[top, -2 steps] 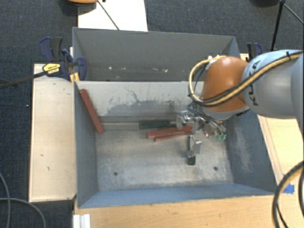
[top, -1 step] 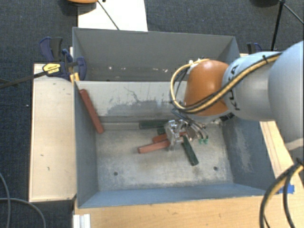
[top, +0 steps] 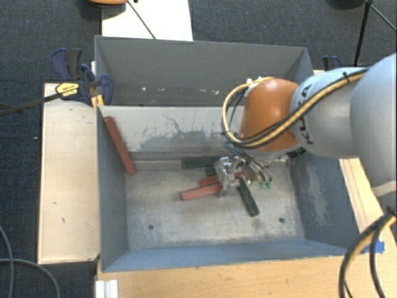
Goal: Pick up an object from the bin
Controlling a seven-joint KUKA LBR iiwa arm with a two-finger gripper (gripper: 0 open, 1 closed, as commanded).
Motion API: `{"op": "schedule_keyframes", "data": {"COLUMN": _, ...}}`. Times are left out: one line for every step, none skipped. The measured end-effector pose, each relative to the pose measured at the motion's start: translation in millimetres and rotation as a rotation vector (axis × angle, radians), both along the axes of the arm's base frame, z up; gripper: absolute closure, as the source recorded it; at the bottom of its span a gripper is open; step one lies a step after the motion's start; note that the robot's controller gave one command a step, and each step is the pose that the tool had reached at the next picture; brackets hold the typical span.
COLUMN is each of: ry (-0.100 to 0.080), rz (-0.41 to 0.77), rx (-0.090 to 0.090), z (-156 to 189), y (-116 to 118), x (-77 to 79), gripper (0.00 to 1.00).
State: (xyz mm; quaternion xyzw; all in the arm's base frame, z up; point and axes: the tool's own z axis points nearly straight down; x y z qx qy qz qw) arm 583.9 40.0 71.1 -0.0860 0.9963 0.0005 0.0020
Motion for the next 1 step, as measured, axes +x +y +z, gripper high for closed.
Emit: {"op": "schedule_keyframes", "data": {"ry": -0.001, "rz": -0.006, "rx": -0.001, "z": 156.5, "y": -41.2, "x": 8.8, "gripper": 1.00}}
